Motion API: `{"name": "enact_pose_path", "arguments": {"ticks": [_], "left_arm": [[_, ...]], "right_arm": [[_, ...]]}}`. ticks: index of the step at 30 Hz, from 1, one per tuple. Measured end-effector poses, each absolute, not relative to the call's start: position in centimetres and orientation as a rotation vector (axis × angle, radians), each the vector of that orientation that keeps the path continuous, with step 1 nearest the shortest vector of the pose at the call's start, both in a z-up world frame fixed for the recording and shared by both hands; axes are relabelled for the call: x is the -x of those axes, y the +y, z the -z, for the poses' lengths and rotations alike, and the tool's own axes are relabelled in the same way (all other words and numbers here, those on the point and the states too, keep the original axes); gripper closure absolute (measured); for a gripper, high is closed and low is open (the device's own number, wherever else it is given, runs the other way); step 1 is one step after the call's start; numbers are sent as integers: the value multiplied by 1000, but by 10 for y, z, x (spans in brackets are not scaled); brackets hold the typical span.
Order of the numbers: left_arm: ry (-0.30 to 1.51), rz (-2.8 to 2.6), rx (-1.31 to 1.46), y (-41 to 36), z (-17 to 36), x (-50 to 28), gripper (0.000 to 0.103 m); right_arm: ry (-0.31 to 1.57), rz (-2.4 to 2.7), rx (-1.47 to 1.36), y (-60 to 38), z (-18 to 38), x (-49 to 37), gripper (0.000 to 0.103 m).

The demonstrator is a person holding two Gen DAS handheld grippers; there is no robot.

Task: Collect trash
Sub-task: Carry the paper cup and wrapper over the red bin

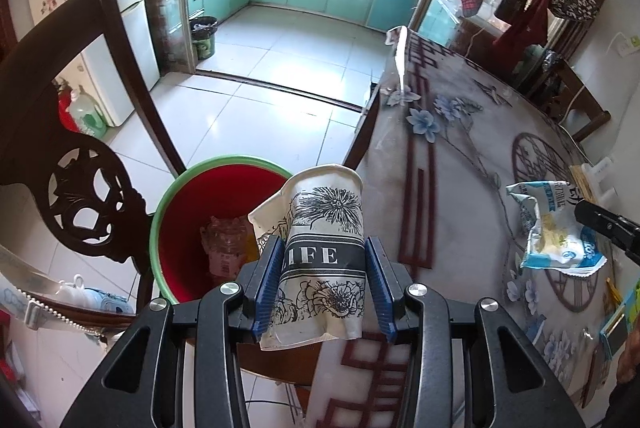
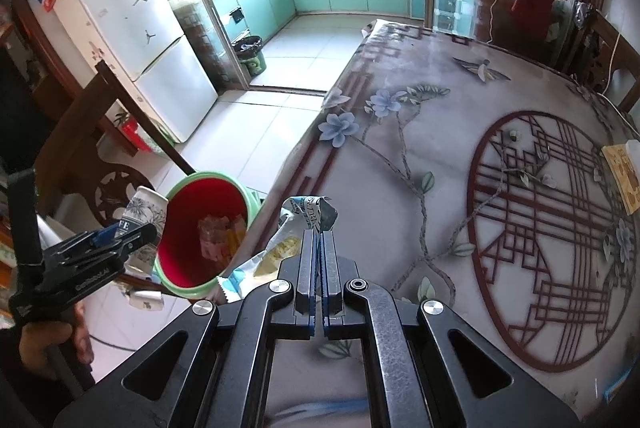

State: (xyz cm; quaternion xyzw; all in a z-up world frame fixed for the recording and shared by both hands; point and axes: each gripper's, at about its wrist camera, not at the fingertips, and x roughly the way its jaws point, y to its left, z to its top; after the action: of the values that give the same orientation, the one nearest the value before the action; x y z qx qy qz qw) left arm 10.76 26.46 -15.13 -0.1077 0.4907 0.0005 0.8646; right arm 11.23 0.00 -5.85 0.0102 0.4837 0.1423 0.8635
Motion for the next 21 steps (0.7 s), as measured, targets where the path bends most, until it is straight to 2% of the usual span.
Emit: {"name": "enact_pose_path", "arguments": {"ticks": [21], "left_arm": [[1078, -100, 283, 321, 181, -110, 64]], "right_arm": [[1025, -417, 33, 69, 68, -140, 101]]}}
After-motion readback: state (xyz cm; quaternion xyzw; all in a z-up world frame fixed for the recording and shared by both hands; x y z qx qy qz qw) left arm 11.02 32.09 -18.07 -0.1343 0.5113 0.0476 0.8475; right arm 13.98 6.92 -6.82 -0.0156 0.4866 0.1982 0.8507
